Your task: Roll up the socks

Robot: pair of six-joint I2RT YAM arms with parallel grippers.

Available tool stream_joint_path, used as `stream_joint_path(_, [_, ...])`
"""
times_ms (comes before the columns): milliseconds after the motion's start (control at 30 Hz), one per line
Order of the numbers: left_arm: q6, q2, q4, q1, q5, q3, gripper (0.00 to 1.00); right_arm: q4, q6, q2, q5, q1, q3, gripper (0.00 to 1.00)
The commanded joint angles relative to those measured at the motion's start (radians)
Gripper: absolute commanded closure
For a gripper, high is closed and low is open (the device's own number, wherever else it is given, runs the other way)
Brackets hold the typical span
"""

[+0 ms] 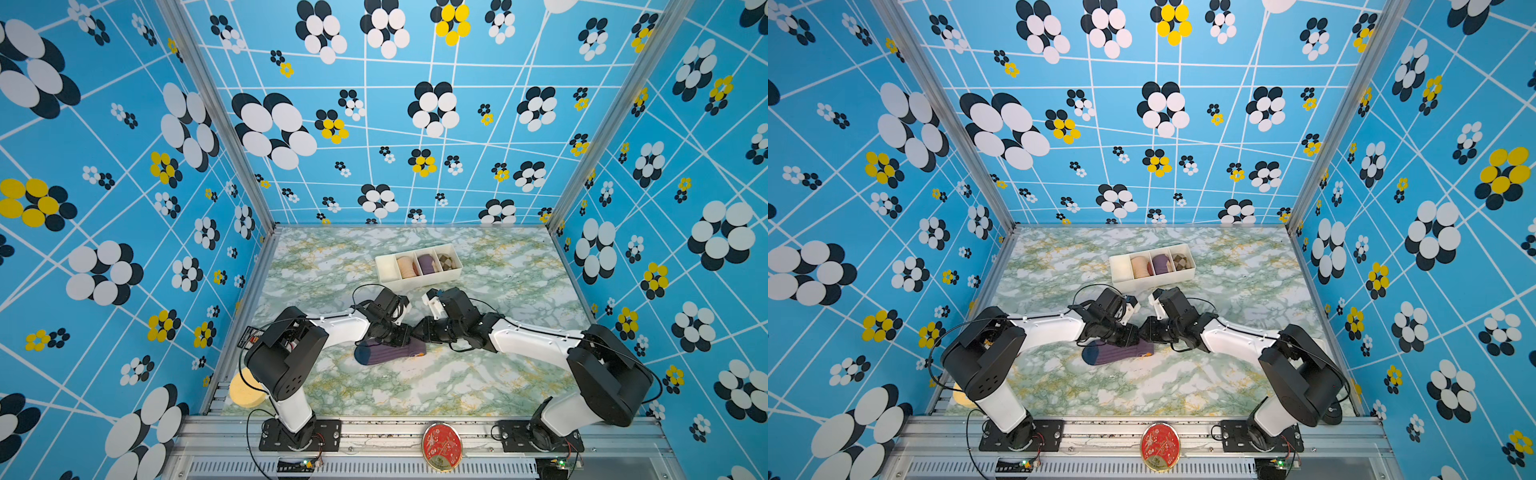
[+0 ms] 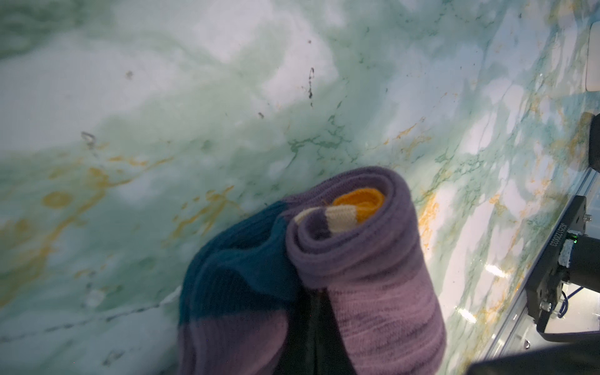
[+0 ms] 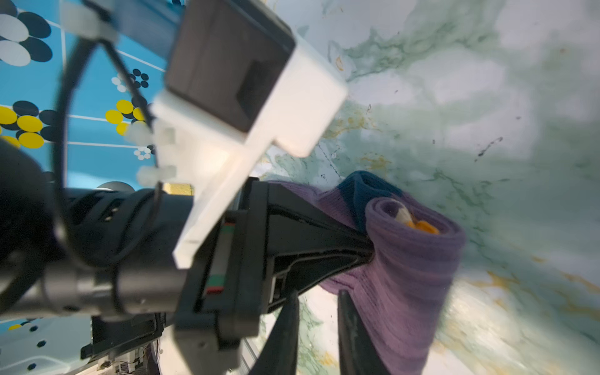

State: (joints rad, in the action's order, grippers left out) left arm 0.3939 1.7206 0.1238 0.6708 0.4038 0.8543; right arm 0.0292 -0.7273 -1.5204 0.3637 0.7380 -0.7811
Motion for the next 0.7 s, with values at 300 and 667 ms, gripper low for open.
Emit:
stream_joint_path(300, [0.004, 0.037, 0.035, 0.018, -0.027, 0.014, 1.00, -0.137, 0.046, 0.023, -0.086, -0.035, 0.067, 0.61])
stream_joint_path(667, [0.003, 0.033, 0.033, 0.019, -0.026, 0.011, 1.00, -0.016, 0.028, -0.030, 0.004, -0.053, 0.086, 0.60])
